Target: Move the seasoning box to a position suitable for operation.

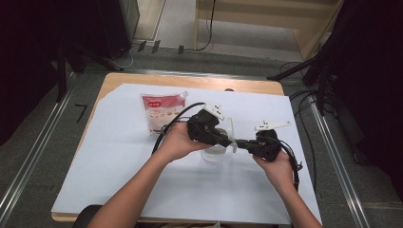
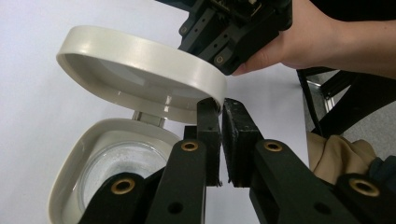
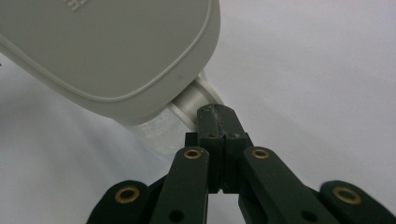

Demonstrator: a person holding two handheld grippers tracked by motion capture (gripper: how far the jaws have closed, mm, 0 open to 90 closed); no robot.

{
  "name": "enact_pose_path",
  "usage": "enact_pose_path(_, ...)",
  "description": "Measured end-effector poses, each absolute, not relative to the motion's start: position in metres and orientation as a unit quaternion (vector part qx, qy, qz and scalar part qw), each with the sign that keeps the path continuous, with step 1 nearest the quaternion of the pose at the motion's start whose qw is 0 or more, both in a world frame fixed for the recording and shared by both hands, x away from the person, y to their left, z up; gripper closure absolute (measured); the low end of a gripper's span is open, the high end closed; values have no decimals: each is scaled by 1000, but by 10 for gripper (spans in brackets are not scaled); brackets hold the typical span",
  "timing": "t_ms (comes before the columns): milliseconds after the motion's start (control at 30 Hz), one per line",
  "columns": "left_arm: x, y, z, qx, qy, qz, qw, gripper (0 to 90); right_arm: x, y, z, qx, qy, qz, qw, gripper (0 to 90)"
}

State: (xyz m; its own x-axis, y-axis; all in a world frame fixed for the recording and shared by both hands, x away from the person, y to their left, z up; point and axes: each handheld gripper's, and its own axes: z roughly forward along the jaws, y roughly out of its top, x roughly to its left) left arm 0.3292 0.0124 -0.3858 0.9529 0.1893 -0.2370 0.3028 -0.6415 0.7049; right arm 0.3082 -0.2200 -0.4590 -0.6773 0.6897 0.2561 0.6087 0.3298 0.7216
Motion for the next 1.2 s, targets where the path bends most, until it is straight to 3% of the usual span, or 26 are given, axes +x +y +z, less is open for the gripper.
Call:
enact_pose_path(300,328,4,-391,902,127,-65,408,827,308,-220,-463,401,812,422,42,900)
enact_pose_path(567,332,14,-390,894,135,-64,422,729,308,-221,-463,399,812,423,39,897)
enact_pose_path(667,333,18,-388,889,147,-62,429,612,309,-223,-462,401,810,425,43,857)
enact_pose_path(900,337,30,-384,882,150,-68,441,577,309,-234,-457,411,798,439,46,813)
enact_pose_path(1000,342,34,-385,882,177,-82,428,443,309,-236,-456,409,796,444,47,772)
enact_pose_path(1200,347,48,-384,877,185,-76,437,416,307,-240,-452,402,798,446,46,687)
